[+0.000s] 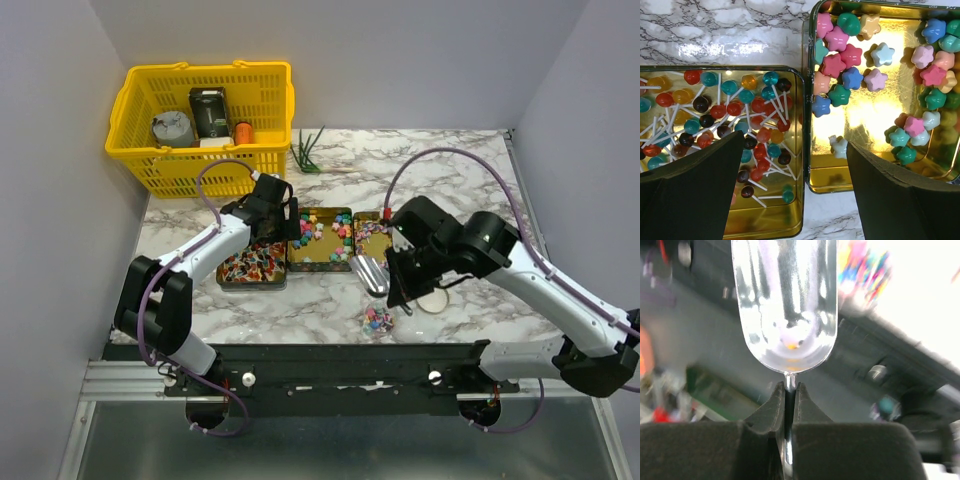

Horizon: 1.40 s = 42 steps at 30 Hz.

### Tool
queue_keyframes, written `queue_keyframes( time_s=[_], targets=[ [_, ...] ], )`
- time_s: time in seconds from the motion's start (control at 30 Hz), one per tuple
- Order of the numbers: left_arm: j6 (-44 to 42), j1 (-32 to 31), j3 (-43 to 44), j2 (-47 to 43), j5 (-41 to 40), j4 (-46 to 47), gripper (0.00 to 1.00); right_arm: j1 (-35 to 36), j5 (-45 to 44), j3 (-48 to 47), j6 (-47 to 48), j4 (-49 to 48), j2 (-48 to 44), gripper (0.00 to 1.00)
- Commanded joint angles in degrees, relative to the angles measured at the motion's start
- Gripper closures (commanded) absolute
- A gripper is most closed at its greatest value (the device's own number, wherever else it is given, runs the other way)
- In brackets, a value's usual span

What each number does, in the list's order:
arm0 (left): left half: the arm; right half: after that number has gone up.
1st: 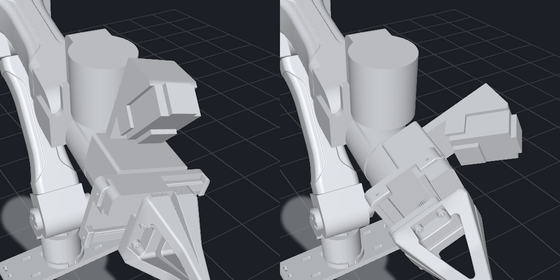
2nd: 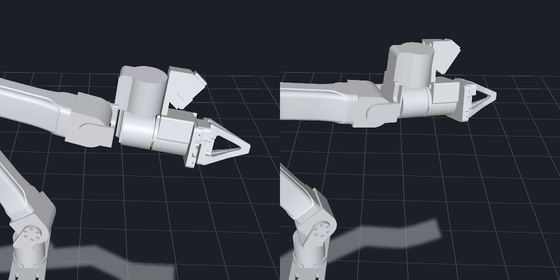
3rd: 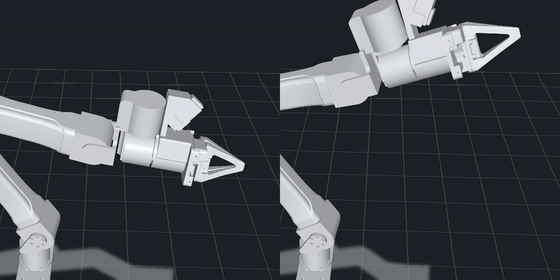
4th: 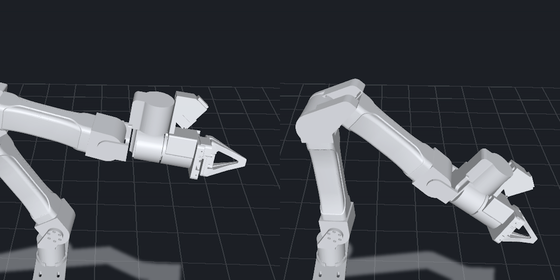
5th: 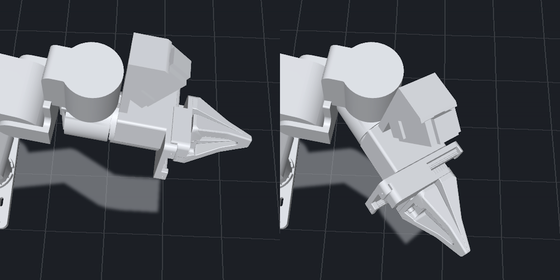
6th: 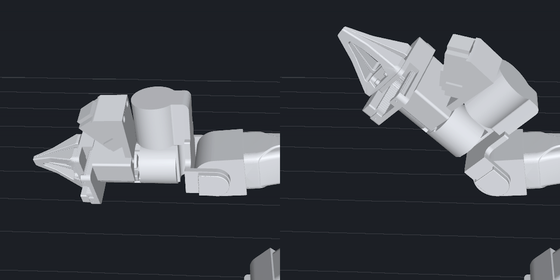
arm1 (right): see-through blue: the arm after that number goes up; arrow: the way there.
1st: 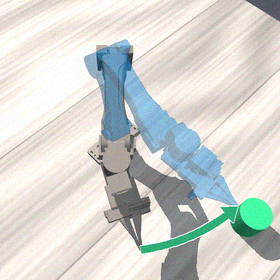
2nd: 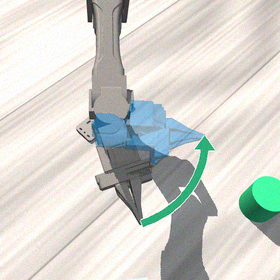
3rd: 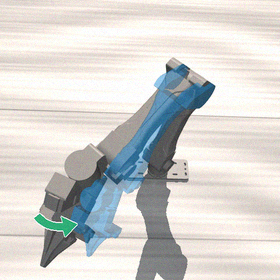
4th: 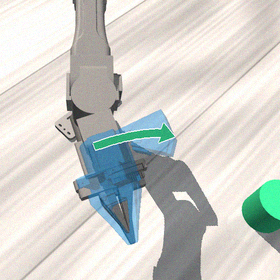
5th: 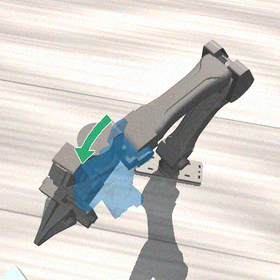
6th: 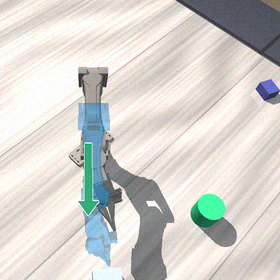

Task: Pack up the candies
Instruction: Scoop the fake candies from the storage box.

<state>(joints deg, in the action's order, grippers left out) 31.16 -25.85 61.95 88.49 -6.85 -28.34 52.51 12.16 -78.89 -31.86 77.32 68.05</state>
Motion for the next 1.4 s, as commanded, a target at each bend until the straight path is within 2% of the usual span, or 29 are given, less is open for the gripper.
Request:
queue_keyframes(
  time_s=[0.0,0.13,0.27,0.4,0.7,0.9,1.37],
  targets=[
    [0.48,0.18,-1.05,-2.35,-1.23,0.83,0.05,0.22,-16.63,-8.90,6.18,8.82,6.99,0.99],
    [0.13,0.27,-0.78,-2.53,-1.32,0.04,0.05,0.22,-24.62,-12.51,10.75,3.65,13.76,0.99],
    [0.57,0.53,-0.69,-2.62,-0.62,-0.32,0.05,0.22,-25.96,-15.41,13.13,1.70,21.40,0.99],
    [1.54,0.97,-0.69,-2.27,0.70,-0.93,0.06,-3.10,-21.67,-20.06,14.89,1.52,30.36,0.99],
    [2.51,2.38,-1.22,-2.97,1.75,-0.93,0.11,-9.35,-8.65,-27.89,21.66,-1.29,40.57,0.99],
    [2.59,4.05,-1.84,-4.29,1.75,-0.58,0.11,-9.80,-3.56,-31.50,23.68,-0.24,48.22,0.99],
    [2.07,4.58,-2.27,-4.38,2.63,0.04,0.11,-10.32,-7.77,-35.71,26.32,-0.33,56.04,0.99]
  ],
)
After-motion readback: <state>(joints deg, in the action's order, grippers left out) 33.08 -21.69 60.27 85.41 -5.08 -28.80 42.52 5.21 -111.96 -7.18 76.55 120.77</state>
